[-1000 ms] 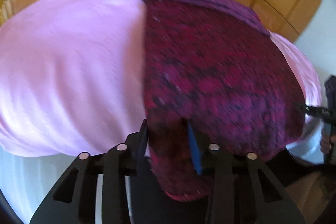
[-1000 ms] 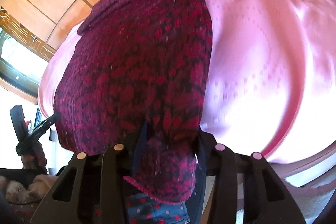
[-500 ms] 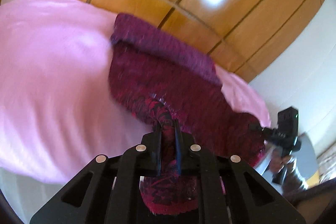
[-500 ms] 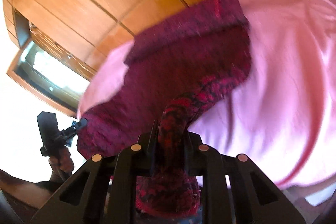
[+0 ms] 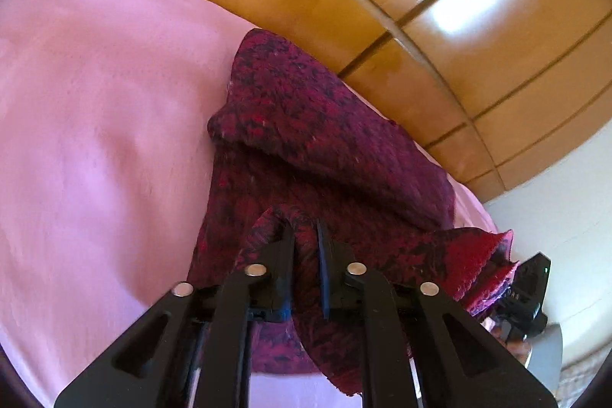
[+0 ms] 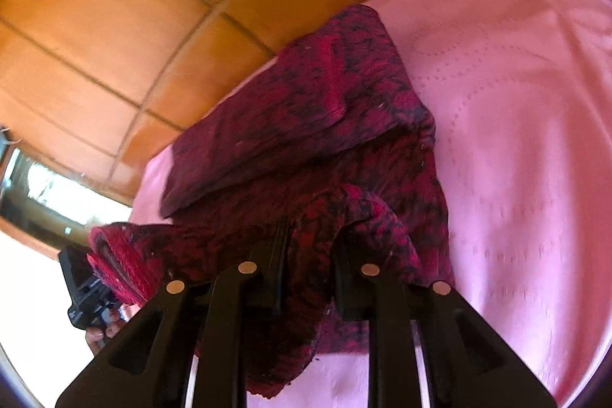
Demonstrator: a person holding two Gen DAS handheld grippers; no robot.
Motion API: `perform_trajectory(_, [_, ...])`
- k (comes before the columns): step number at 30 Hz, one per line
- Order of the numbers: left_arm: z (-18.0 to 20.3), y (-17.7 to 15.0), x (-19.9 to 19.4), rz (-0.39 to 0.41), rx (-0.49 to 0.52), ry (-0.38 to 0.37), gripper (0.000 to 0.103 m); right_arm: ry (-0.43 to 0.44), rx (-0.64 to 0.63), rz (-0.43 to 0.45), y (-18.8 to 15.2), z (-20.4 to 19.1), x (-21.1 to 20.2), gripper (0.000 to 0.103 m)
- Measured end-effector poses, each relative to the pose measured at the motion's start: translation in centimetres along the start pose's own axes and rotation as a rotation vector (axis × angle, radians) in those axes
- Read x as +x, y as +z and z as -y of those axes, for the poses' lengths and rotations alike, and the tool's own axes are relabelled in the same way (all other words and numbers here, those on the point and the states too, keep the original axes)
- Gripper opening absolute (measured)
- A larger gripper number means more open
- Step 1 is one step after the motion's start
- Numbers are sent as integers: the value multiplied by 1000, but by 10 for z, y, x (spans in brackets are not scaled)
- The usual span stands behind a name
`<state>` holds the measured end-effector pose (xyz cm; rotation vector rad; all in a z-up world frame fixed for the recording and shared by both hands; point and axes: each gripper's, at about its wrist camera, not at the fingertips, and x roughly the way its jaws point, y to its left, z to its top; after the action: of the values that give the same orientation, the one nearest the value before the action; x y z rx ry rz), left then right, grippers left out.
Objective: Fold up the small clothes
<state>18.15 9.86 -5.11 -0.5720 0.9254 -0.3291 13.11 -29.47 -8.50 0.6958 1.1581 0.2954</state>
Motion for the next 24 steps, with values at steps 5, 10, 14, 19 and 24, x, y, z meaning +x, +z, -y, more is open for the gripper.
perform_trajectory(5, [-10, 14, -13, 104, -75, -5, 75, 107, 68, -15, 15, 11, -2, 53])
perform_trajectory(10, [-34, 11, -36, 158, -75, 18, 75, 166, 26, 101, 12, 16, -43, 89])
perform_trajectory(14, [-48, -16, -40, 108, 18, 17, 75, 72, -88, 118, -9, 18, -58, 89])
perform_trajectory(19, [-53, -51, -35, 52, 67, -62, 75, -83, -217, 37, -33, 20, -37, 63])
perform_trajectory(24, [-36, -73, -13, -22, 171, -5, 36, -204, -277, 50, -43, 10, -12, 22])
